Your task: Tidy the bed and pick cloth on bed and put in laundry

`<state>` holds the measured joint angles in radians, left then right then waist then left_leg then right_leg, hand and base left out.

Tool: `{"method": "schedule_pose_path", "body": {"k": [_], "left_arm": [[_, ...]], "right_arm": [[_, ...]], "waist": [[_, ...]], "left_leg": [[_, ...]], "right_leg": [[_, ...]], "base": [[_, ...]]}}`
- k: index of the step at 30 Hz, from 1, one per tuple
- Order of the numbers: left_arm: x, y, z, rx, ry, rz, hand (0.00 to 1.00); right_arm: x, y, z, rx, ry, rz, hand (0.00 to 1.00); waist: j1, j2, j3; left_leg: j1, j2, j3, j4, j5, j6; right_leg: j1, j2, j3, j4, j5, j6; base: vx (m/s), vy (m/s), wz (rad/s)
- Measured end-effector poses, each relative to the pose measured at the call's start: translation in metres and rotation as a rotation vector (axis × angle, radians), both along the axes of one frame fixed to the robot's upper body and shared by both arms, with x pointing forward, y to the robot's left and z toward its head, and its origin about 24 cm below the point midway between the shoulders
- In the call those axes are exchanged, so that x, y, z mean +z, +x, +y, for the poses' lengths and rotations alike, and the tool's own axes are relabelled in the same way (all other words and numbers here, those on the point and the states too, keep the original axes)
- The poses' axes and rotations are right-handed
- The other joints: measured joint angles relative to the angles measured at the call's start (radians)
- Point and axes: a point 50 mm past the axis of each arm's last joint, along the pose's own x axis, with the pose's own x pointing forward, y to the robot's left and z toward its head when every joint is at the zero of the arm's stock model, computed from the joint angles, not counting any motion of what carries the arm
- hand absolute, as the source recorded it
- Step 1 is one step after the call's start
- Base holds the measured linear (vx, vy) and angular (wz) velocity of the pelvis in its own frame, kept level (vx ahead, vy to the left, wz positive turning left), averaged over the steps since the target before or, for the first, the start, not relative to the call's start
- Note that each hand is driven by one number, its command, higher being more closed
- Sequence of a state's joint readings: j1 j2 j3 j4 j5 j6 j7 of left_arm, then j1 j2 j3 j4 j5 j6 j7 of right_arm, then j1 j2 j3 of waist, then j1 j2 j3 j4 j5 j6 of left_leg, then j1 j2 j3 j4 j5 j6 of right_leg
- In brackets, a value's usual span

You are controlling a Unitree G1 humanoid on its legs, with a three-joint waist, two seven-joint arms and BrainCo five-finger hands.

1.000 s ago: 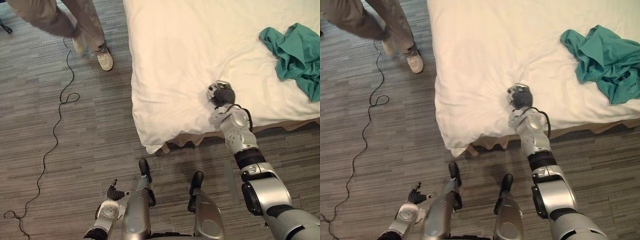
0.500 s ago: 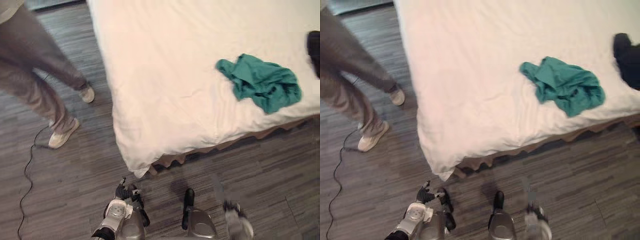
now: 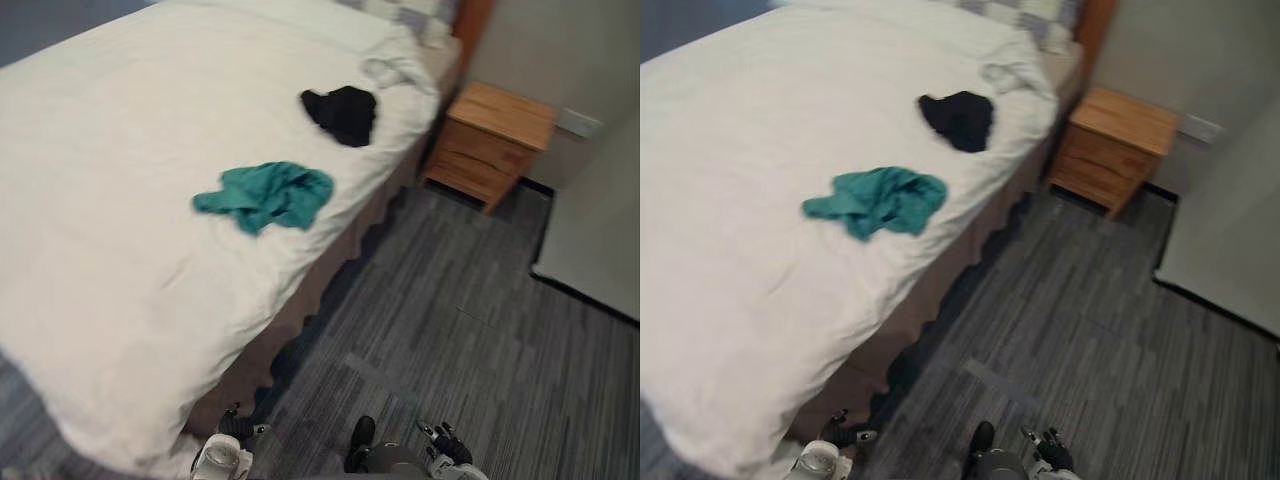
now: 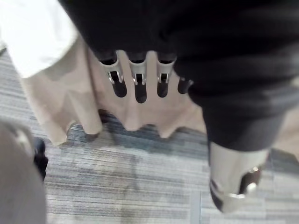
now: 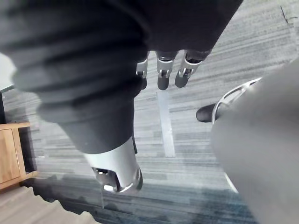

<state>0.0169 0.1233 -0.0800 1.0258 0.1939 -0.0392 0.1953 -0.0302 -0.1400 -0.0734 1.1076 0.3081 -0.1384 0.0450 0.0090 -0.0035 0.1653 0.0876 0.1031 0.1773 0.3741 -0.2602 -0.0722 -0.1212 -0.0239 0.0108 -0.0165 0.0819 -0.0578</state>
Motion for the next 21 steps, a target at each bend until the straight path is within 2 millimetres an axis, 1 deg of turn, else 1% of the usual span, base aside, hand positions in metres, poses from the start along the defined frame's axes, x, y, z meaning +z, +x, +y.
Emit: {"method": "schedule_pose_path", "body": {"k": [1, 2, 3, 4, 5, 6, 7, 9, 10, 18, 21], "left_arm": [[0.000, 0.000, -0.001, -0.008, 0.000, -0.007, 0.00], [0.000, 0.000, -0.004, -0.020, 0.006, -0.021, 0.00], [0.000, 0.000, -0.005, -0.024, 0.002, -0.025, 0.00], [0.000, 0.000, -0.007, -0.026, -0.005, -0.031, 0.00], [0.002, 0.008, -0.012, -0.037, -0.007, -0.049, 0.00], [0.003, 0.012, -0.015, -0.042, -0.013, -0.061, 0.00], [0.003, 0.013, -0.017, -0.048, -0.015, -0.060, 0.00], [0.000, 0.014, -0.028, -0.054, -0.044, -0.030, 0.00], [-0.014, -0.017, -0.024, 0.175, -0.121, 0.098, 0.00], [-0.014, -0.018, -0.024, 0.176, -0.121, 0.099, 0.00], [-0.015, -0.021, -0.021, 0.231, -0.134, 0.098, 0.00]], "right_arm": [[0.001, 0.004, -0.001, 0.047, -0.024, 0.002, 0.00], [0.002, 0.005, -0.001, 0.094, -0.045, 0.007, 0.00], [0.001, 0.003, -0.003, 0.114, -0.057, 0.017, 0.00], [0.000, 0.000, -0.002, 0.125, -0.059, 0.032, 0.00], [-0.006, -0.016, -0.001, 0.136, -0.056, 0.079, 0.00], [-0.007, -0.021, -0.002, 0.138, -0.054, 0.095, 0.00], [-0.007, -0.022, -0.003, 0.141, -0.055, 0.095, 0.00], [-0.008, -0.028, -0.004, 0.131, -0.046, 0.096, 0.00], [-0.016, -0.041, 0.015, -0.044, 0.093, 0.091, 0.00], [-0.016, -0.041, 0.015, -0.044, 0.092, 0.091, 0.00], [-0.016, -0.041, 0.015, -0.057, 0.089, 0.096, 0.00]], "waist": [[0.002, 0.007, -0.004], [0.002, 0.022, -0.013], [0.003, 0.035, -0.020], [0.016, 0.040, -0.041], [-0.013, 0.035, -0.053], [-0.010, 0.034, -0.054], [-0.011, 0.037, -0.053], [-0.025, 0.049, -0.059], [-0.044, 0.021, -0.108], [-0.043, 0.020, -0.108], [-0.039, 0.017, -0.102]], "left_leg": [[-0.026, -0.055, -0.071, -0.037, -0.007, 0.007], [-0.068, -0.088, -0.131, -0.110, 0.000, 0.017], [-0.095, -0.089, -0.143, -0.143, -0.001, 0.035], [-0.079, -0.092, -0.097, -0.162, -0.011, 0.039], [-0.072, -0.093, -0.065, -0.206, 0.004, 0.053], [-0.057, -0.095, -0.040, -0.241, 0.012, 0.051], [-0.048, -0.094, -0.033, -0.250, 0.014, 0.050], [-0.023, -0.081, -0.048, -0.259, 0.019, 0.047], [0.054, -0.026, -0.050, -0.300, 0.018, 0.010], [0.054, -0.026, -0.051, -0.299, 0.018, 0.010], [0.057, -0.023, -0.051, -0.296, 0.019, 0.007]], "right_leg": [[0.000, 0.012, 0.043, -0.020, 0.010, -0.007], [0.002, 0.028, 0.068, -0.053, 0.041, 0.002], [0.003, 0.041, 0.072, -0.073, 0.065, 0.015], [-0.007, 0.042, 0.090, -0.082, 0.093, 0.036], [-0.023, 0.039, 0.075, -0.075, 0.104, 0.053], [-0.035, 0.037, 0.069, -0.075, 0.103, 0.051], [-0.034, 0.038, 0.069, -0.075, 0.104, 0.052], [-0.017, 0.051, 0.053, -0.075, 0.106, 0.052], [0.056, 0.075, -0.053, -0.084, 0.036, 0.054], [0.057, 0.074, -0.055, -0.083, 0.036, 0.054], [0.075, 0.068, -0.086, -0.083, 0.036, 0.052]], "base": [[0.05, 0.101, -2.70], [-0.01, 0.076, -1.89], [-0.02, 0.081, -1.90], [0.08, 0.076, -1.20], [0.15, 0.088, -1.10], [0.18, 0.091, -0.51], [0.15, 0.085, -0.42], [0.16, 0.062, -0.01], [0.08, 0.019, 0.08], [0.00, 0.000, 0.01], [0.00, 0.015, 0.19]]}}
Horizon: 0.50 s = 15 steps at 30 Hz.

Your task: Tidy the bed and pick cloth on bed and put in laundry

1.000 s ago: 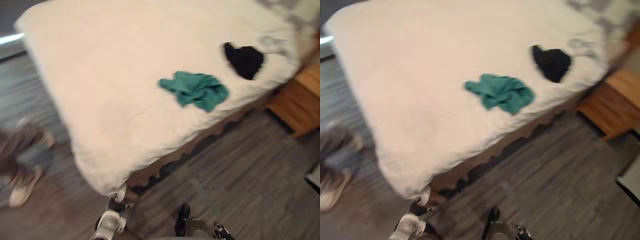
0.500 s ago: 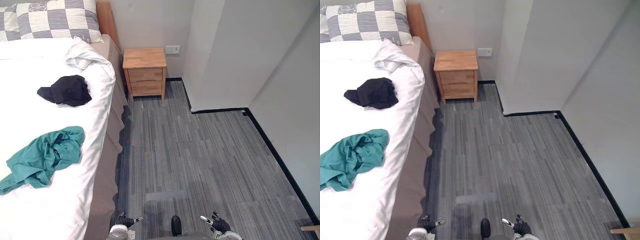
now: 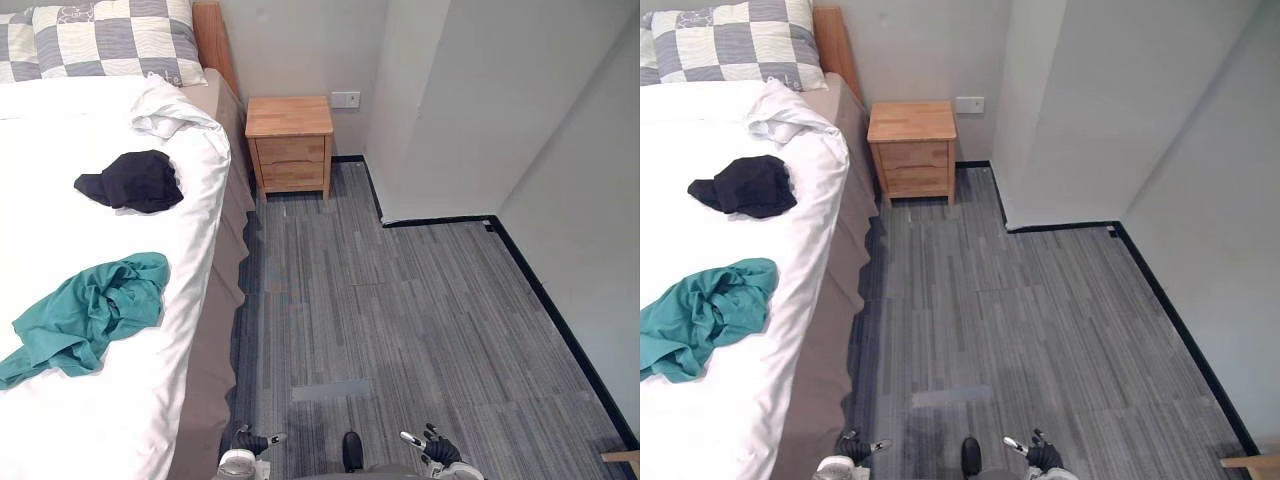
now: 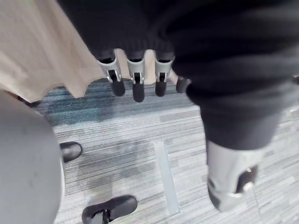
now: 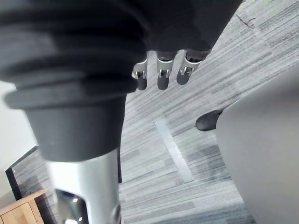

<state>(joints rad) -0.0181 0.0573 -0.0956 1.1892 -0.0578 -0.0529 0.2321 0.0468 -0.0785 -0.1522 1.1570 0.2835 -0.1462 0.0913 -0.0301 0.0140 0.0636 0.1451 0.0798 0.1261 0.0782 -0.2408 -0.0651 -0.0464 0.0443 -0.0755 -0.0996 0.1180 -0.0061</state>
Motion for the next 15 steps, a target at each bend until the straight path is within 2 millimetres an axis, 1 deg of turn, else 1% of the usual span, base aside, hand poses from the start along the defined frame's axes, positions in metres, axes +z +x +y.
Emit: {"method": "schedule_pose_path", "body": {"k": [2, 3, 4, 5, 6, 7, 9, 10, 11, 12, 13, 14, 15], "left_arm": [[0.001, 0.001, 0.002, 0.050, -0.014, -0.013, 0.00], [0.001, 0.001, 0.004, 0.085, -0.026, -0.022, 0.00], [0.002, 0.001, 0.005, 0.099, -0.034, -0.031, 0.00], [0.003, 0.001, 0.010, 0.131, -0.044, -0.040, 0.00], [0.003, 0.000, 0.011, 0.143, -0.043, -0.041, 0.00], [0.002, -0.006, 0.017, 0.184, -0.042, -0.028, 0.00], [0.002, -0.008, 0.020, 0.224, -0.047, -0.031, 0.00], [0.002, -0.008, 0.025, 0.235, -0.045, -0.036, 0.00], [0.003, -0.009, 0.030, 0.235, -0.042, -0.036, 0.00], [0.003, -0.012, 0.037, 0.241, -0.025, -0.022, 0.00], [0.003, -0.016, 0.042, 0.250, -0.013, -0.012, 0.00], [0.006, -0.010, 0.047, 0.288, -0.013, -0.039, 0.00], [0.007, -0.008, 0.048, 0.311, -0.019, -0.053, 0.00]], "right_arm": [[-0.001, -0.001, 0.000, -0.020, -0.003, 0.012, 0.00], [-0.001, -0.002, 0.000, -0.042, -0.003, 0.023, 0.00], [-0.001, -0.003, 0.000, -0.051, -0.005, 0.030, 0.00], [-0.002, -0.006, -0.001, -0.062, -0.010, 0.043, 0.00], [-0.002, -0.006, -0.002, -0.072, -0.012, 0.045, 0.00], [-0.002, -0.006, -0.004, -0.098, -0.019, 0.048, 0.00], [-0.001, -0.007, -0.006, -0.129, -0.020, 0.042, 0.00], [-0.001, -0.007, -0.007, -0.136, -0.020, 0.043, 0.00], [0.000, -0.004, -0.007, -0.127, -0.020, 0.037, 0.00], [0.001, 0.000, -0.007, -0.106, -0.022, 0.029, 0.00], [0.001, 0.001, -0.006, -0.100, -0.020, 0.028, 0.00], [0.003, 0.003, -0.009, -0.097, -0.026, 0.018, 0.00], [0.003, 0.002, -0.011, -0.093, -0.029, 0.022, 0.00]], "waist": [[0.007, -0.008, 0.012], [0.016, -0.011, 0.013], [0.021, -0.014, 0.017], [0.033, -0.016, 0.024], [0.037, -0.016, 0.029], [0.036, -0.012, 0.039], [0.037, -0.011, 0.048], [0.038, -0.005, 0.054], [0.042, -0.001, 0.057], [0.051, 0.004, 0.058], [0.051, -0.001, 0.061], [0.045, -0.004, 0.062], [0.042, 0.003, 0.066]], "left_leg": [[0.013, 0.002, 0.024, 0.012, 0.002, -0.003], [0.015, 0.008, 0.071, 0.013, 0.003, -0.005], [0.017, 0.011, 0.099, 0.013, 0.002, -0.007], [0.025, 0.018, 0.134, 0.013, 0.000, -0.011], [0.031, 0.021, 0.149, 0.013, -0.002, -0.014], [0.035, 0.030, 0.185, 0.012, -0.007, -0.022], [0.035, 0.041, 0.205, 0.015, -0.015, -0.034], [0.031, 0.060, 0.227, 0.030, -0.029, -0.048], [0.029, 0.090, 0.260, 0.067, -0.057, -0.073], [0.023, 0.123, 0.296, 0.141, -0.073, -0.101], [-0.001, 0.143, 0.315, 0.221, -0.078, -0.111], [-0.127, 0.216, 0.319, 0.502, -0.054, -0.128], [-0.171, 0.246, 0.299, 0.613, -0.018, -0.093]], "right_leg": [[0.017, -0.011, -0.027, 0.000, -0.017, -0.004], [0.020, -0.024, -0.073, 0.000, -0.036, -0.006], [0.022, -0.029, -0.098, 0.000, -0.036, -0.005], [0.032, -0.031, -0.117, 0.000, -0.036, -0.005], [0.036, -0.031, -0.122, 0.000, -0.036, -0.005], [0.044, -0.030, -0.140, 0.000, -0.037, -0.006], [0.044, -0.025, -0.159, 0.000, -0.040, -0.010], [0.044, -0.016, -0.188, 0.007, -0.047, -0.016], [0.047, 0.002, -0.212, 0.008, -0.058, -0.027], [0.046, 0.017, -0.222, 0.022, -0.076, -0.032], [0.040, 0.020, -0.222, 0.038, -0.081, -0.038], [0.029, 0.028, -0.218, 0.072, -0.099, -0.056], [0.031, 0.031, -0.218, 0.084, -0.111, -0.065]], "base": [[-0.01, 0.068, 0.30], [-0.04, 0.066, 0.15], [-0.01, 0.045, 0.00], [0.03, 0.030, -0.16], [0.01, 0.014, -0.25], [-0.01, 0.005, -0.23], [0.00, -0.007, -0.19], [0.07, -0.022, -0.42], [0.13, -0.041, -0.80], [0.15, -0.032, -0.88], [0.16, -0.073, -0.78], [0.18, -0.145, -0.38], [0.19, -0.165, -0.29]]}}
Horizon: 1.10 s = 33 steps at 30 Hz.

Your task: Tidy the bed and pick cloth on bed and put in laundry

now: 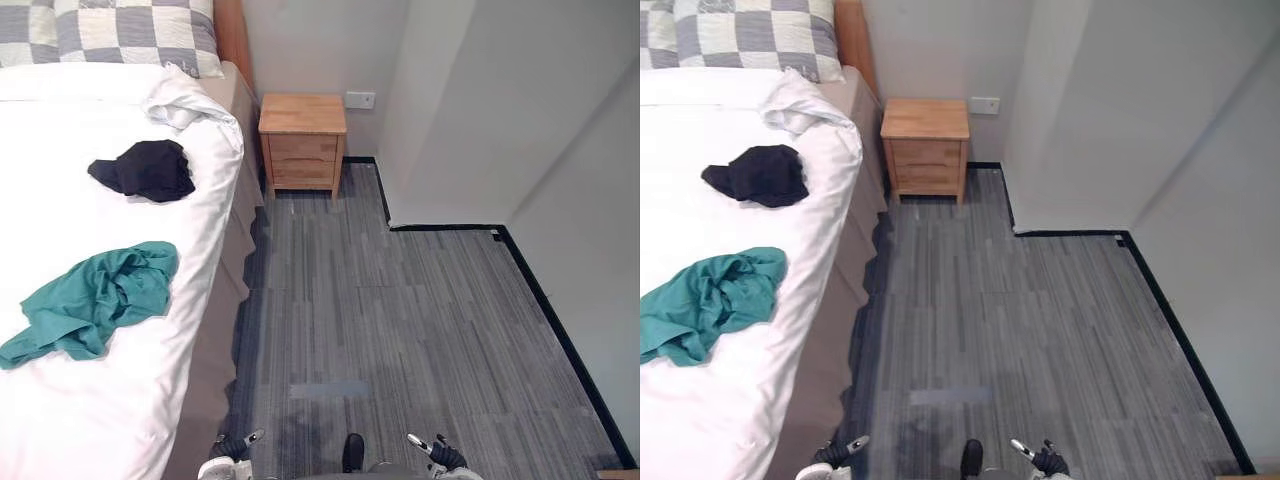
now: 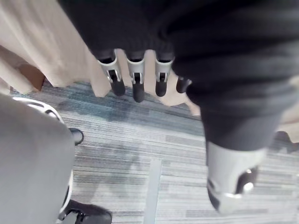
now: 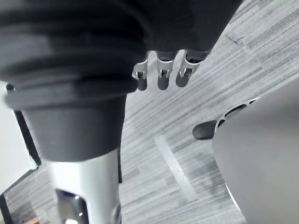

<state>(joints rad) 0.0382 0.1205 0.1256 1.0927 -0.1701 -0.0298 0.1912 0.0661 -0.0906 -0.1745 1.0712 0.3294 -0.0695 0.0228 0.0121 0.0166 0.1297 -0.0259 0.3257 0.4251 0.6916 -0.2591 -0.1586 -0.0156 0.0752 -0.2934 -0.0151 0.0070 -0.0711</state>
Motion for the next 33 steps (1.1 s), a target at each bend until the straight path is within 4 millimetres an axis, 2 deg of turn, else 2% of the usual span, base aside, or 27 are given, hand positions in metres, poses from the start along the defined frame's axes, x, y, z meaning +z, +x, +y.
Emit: {"method": "schedule_pose_path", "body": {"k": [1, 2, 3, 5, 6, 8, 9, 10, 12, 15, 16, 17, 18, 19, 20, 21, 22, 23, 24, 25, 26, 27, 29, 30, 31, 32, 33], "left_arm": [[0.001, 0.002, -0.001, 0.035, -0.012, -0.023, 0.00], [0.001, 0.003, -0.003, 0.048, -0.020, -0.031, 0.00], [0.001, 0.006, -0.006, 0.061, -0.053, -0.059, 0.00], [0.001, 0.006, -0.006, 0.052, -0.064, -0.068, 0.00], [0.001, 0.004, -0.006, 0.053, -0.064, -0.077, 0.00], [0.001, 0.000, -0.005, 0.059, -0.060, -0.080, 0.00], [0.000, -0.003, -0.005, 0.068, -0.063, -0.075, 0.00], [-0.001, -0.010, -0.005, 0.079, -0.062, -0.068, 0.00], [-0.002, -0.017, -0.005, 0.086, -0.061, -0.056, 0.00], [-0.006, -0.036, -0.004, 0.107, -0.060, -0.013, 0.00], [-0.004, -0.037, 0.003, 0.121, -0.045, -0.012, 0.00], [-0.002, -0.037, 0.012, 0.116, -0.021, -0.014, 0.00], [-0.002, -0.038, 0.014, 0.115, -0.015, -0.011, 0.00], [-0.001, -0.031, 0.015, 0.110, -0.013, -0.022, 0.00], [0.000, -0.027, 0.014, 0.103, -0.013, -0.033, 0.00], [0.001, -0.025, 0.016, 0.092, -0.003, -0.038, 0.00], [0.002, -0.024, 0.019, 0.072, 0.011, -0.035, 0.00], [0.002, -0.024, 0.019, 0.061, 0.016, -0.031, 0.00], [0.002, -0.022, 0.019, 0.048, 0.021, -0.032, 0.00], [0.003, -0.019, 0.019, 0.048, 0.022, -0.039, 0.00], [0.004, -0.014, 0.020, 0.046, 0.026, -0.051, 0.00], [0.006, -0.005, 0.019, 0.056, 0.030, -0.068, 0.00], [0.006, -0.001, 0.019, 0.082, 0.024, -0.078, 0.00], [0.006, 0.000, 0.019, 0.108, 0.016, -0.075, 0.00], [0.005, -0.001, 0.018, 0.125, 0.009, -0.073, 0.00], [0.003, -0.005, 0.011, 0.152, -0.014, -0.068, 0.00], [0.002, -0.007, 0.010, 0.155, -0.015, -0.065, 0.00]], "right_arm": [[0.000, -0.001, -0.005, 0.009, -0.011, 0.013, 0.00], [0.001, 0.000, -0.007, 0.015, -0.014, 0.014, 0.00], [0.003, 0.006, -0.008, 0.041, -0.022, 0.007, 0.00], [0.004, 0.011, -0.008, 0.044, -0.024, -0.004, 0.00], [0.004, 0.012, -0.008, 0.044, -0.023, -0.005, 0.00], [0.005, 0.017, -0.006, 0.049, -0.017, -0.016, 0.00], [0.006, 0.019, -0.008, 0.052, -0.022, -0.021, 0.00], [0.006, 0.017, -0.012, 0.055, -0.026, -0.024, 0.00], [0.007, 0.018, -0.016, 0.062, -0.027, -0.033, 0.00], [0.006, 0.004, -0.027, 0.075, -0.036, 0.007, 0.00], [0.004, 0.000, -0.026, 0.090, -0.026, 0.029, 0.00], [0.001, -0.004, -0.021, 0.083, 0.003, 0.043, 0.00], [-0.001, -0.011, -0.021, 0.072, 0.013, 0.057, 0.00], [-0.001, -0.010, -0.022, 0.056, 0.026, 0.049, 0.00], [-0.001, -0.010, -0.021, 0.045, 0.035, 0.047, 0.00], [-0.003, -0.013, -0.017, 0.048, 0.050, 0.058, 0.00], [-0.004, -0.015, -0.013, 0.064, 0.061, 0.065, 0.00], [-0.004, -0.015, -0.013, 0.076, 0.061, 0.064, 0.00], [-0.004, -0.013, -0.013, 0.088, 0.059, 0.054, 0.00], [-0.003, -0.011, -0.014, 0.086, 0.055, 0.044, 0.00], [-0.001, -0.009, -0.017, 0.089, 0.045, 0.032, 0.00], [-0.001, -0.009, -0.018, 0.084, 0.038, 0.030, 0.00], [-0.001, -0.011, -0.016, 0.061, 0.041, 0.022, 0.00], [-0.002, -0.015, -0.012, 0.040, 0.047, 0.012, 0.00], [-0.001, -0.014, -0.010, 0.029, 0.051, 0.002, 0.00], [-0.002, -0.019, -0.009, 0.014, 0.055, 0.013, 0.00], [-0.002, -0.018, -0.008, 0.012, 0.057, 0.014, 0.00]], "waist": [[0.001, 0.016, 0.010], [0.002, 0.016, 0.018], [0.012, 0.029, 0.042], [0.012, 0.037, 0.050], [0.016, 0.033, 0.054], [0.020, 0.026, 0.061], [0.020, 0.031, 0.066], [0.020, 0.034, 0.071], [0.021, 0.038, 0.076], [0.022, 0.058, 0.080], [0.025, 0.026, 0.070], [0.035, -0.042, 0.041], [0.038, -0.063, 0.024], [0.044, -0.069, 0.026], [0.038, -0.064, 0.028], [0.038, -0.065, 0.034], [0.036, -0.063, 0.043], [0.037, -0.057, 0.048], [0.032, -0.033, 0.061], [0.027, -0.026, 0.065], [0.024, -0.006, 0.077], [0.023, 0.003, 0.084], [0.025, -0.003, 0.084], [0.026, -0.022, 0.083], [0.026, -0.031, 0.084], [0.026, -0.041, 0.081], [0.027, -0.043, 0.077]], "left_leg": [[-0.099, 0.044, -0.063, 0.205, 0.129, 0.094], [-0.142, 0.055, -0.096, 0.284, 0.205, 0.120], [-0.202, 0.036, -0.165, 0.371, 0.166, 0.099], [-0.240, 0.001, -0.179, 0.354, 0.124, 0.073], [-0.259, -0.048, -0.165, 0.267, 0.093, 0.059], [-0.253, -0.122, -0.128, 0.024, 0.082, 0.052], [-0.252, -0.155, -0.109, -0.141, 0.104, 0.054], [-0.252, -0.186, -0.100, -0.362, 0.189, 0.056], [-0.253, -0.183, -0.100, -0.482, 0.246, 0.063], [-0.259, -0.151, -0.093, -0.565, 0.327, 0.120], [-0.289, -0.167, -0.070, -0.503, 0.418, 0.192], [-0.305, -0.223, -0.038, -0.457, 0.373, 0.228], [-0.305, -0.242, -0.028, -0.461, 0.327, 0.216], [-0.303, -0.272, -0.027, -0.460, 0.290, 0.232], [-0.285, -0.285, -0.037, -0.467, 0.278, 0.245], [-0.245, -0.303, -0.055, -0.477, 0.248, 0.236], [-0.176, -0.316, -0.068, -0.485, 0.209, 0.227], [-0.142, -0.318, -0.075, -0.491, 0.192, 0.224], [-0.068, -0.314, -0.104, -0.509, 0.157, 0.216], [-0.039, -0.307, -0.118, -0.517, 0.144, 0.216], [-0.006, -0.296, -0.143, -0.525, 0.119, 0.218], [0.040, -0.278, -0.178, -0.548, 0.098, 0.205], [0.068, -0.262, -0.210, -0.546, 0.068, 0.172], [0.093, -0.266, -0.239, -0.524, 0.034, 0.147], [0.119, -0.267, -0.258, -0.503, 0.000, 0.134], [0.162, -0.263, -0.300, -0.465, -0.062, 0.113], [0.176, -0.258, -0.308, -0.456, -0.084, 0.106]], "right_leg": [[0.014, 0.006, 0.016, 0.027, -0.025, -0.021], [0.029, 0.006, 0.036, 0.037, -0.039, -0.032], [0.058, 0.003, 0.062, 0.058, -0.069, -0.052], [0.088, -0.005, 0.087, 0.059, -0.073, -0.043], [0.120, -0.017, 0.108, 0.048, -0.077, -0.038], [0.166, -0.032, 0.132, 0.040, -0.092, -0.015], [0.191, -0.032, 0.141, 0.033, -0.105, 0.003], [0.224, -0.025, 0.154, 0.020, -0.126, 0.012], [0.249, -0.014, 0.166, 0.022, -0.166, 0.014], [0.301, 0.010, 0.195, 0.084, -0.307, 0.037], [0.285, -0.029, 0.200, 0.138, -0.376, 0.051], [0.259, -0.102, 0.188, 0.173, -0.406, 0.069], [0.236, -0.128, 0.188, 0.221, -0.398, 0.091], [0.143, -0.158, 0.186, 0.427, -0.383, 0.137], [0.074, -0.185, 0.178, 0.595, -0.332, 0.218], [0.010, -0.216, 0.168, 0.754, -0.269, 0.252], [-0.031, -0.235, 0.157, 0.868, -0.268, 0.245], [-0.044, -0.234, 0.157, 0.886, -0.276, 0.237], [-0.084, -0.226, 0.124, 0.868, -0.305, 0.230], [-0.106, -0.218, 0.102, 0.832, -0.314, 0.219], [-0.143, -0.203, 0.069, 0.748, -0.319, 0.205], [-0.207, -0.188, 0.018, 0.573, -0.290, 0.190], [-0.246, -0.177, 0.004, 0.313, -0.175, 0.178], [-0.263, -0.184, 0.040, 0.163, -0.091, 0.194], [-0.266, -0.191, 0.072, 0.120, -0.057, 0.197], [-0.258, -0.195, 0.111, 0.116, -0.030, 0.172], [-0.252, -0.194, 0.115, 0.123, -0.026, 0.158]], "base": [[0.19, -0.123, -0.19], [0.25, -0.044, -0.47], [0.25, -0.041, -0.49], [0.25, -0.045, -0.53], [0.36, -0.037, -0.54], [0.36, -0.009, -0.40], [0.35, 0.058, -0.36], [0.29, 0.058, -0.35], [0.24, 0.102, -0.33], [0.36, 0.237, -0.17], [0.42, 0.281, -0.03], [0.44, 0.284, -0.11], [0.55, 0.218, -0.06], [0.58, 0.216, 0.10], [0.60, 0.213, 0.29], [0.46, 0.206, 0.37], [0.45, 0.193, 0.24], [0.63, 0.233, 0.29], [0.50, 0.150, 0.32], [0.57, 0.129, 0.54], [0.45, 0.038, 0.70], [0.56, 0.013, 0.84], [0.50, -0.037, 0.74], [0.55, -0.112, 0.71], [0.73, -0.203, 0.97], [0.85, -0.303, 0.77], [0.94, -0.367, 0.89]]}}
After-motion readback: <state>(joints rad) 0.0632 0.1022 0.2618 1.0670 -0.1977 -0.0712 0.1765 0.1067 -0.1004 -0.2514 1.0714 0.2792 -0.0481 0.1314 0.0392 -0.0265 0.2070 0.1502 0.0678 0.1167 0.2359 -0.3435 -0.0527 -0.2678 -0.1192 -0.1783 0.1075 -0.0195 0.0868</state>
